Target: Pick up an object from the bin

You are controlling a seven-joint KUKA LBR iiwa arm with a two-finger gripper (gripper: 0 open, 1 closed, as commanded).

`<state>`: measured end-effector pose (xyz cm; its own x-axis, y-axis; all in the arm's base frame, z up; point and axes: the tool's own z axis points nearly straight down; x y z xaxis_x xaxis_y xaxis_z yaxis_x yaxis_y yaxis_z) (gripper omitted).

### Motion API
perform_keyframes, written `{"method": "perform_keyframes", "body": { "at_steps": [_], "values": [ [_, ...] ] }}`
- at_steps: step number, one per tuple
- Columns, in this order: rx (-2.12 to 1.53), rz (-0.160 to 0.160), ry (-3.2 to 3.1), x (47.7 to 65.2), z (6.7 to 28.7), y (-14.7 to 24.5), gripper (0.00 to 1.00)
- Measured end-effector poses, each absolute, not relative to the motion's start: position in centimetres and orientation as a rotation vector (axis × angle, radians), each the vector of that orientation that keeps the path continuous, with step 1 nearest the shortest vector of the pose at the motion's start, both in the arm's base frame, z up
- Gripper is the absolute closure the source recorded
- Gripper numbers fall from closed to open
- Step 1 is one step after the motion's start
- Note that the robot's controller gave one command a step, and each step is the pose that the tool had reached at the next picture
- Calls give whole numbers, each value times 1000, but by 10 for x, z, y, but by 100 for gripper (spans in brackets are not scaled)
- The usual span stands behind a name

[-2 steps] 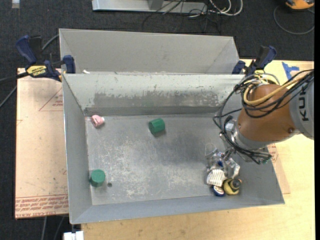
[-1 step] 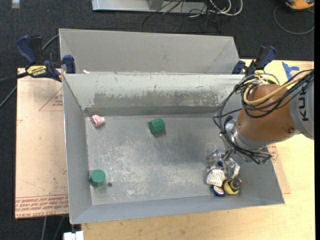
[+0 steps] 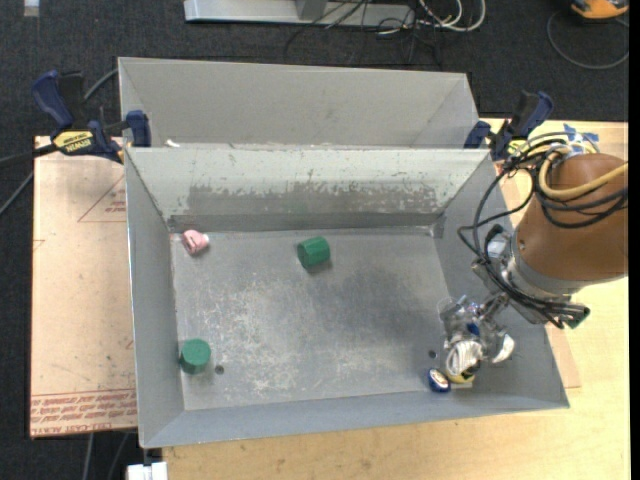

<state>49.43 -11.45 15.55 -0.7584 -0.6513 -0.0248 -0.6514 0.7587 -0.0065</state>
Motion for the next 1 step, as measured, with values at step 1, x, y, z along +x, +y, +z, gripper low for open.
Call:
{"method": "perform_keyframes", "body": {
  "at_steps": [1],
  "values": [
    [-1083,4,2922,494,155,-114,100]
  ]
}}
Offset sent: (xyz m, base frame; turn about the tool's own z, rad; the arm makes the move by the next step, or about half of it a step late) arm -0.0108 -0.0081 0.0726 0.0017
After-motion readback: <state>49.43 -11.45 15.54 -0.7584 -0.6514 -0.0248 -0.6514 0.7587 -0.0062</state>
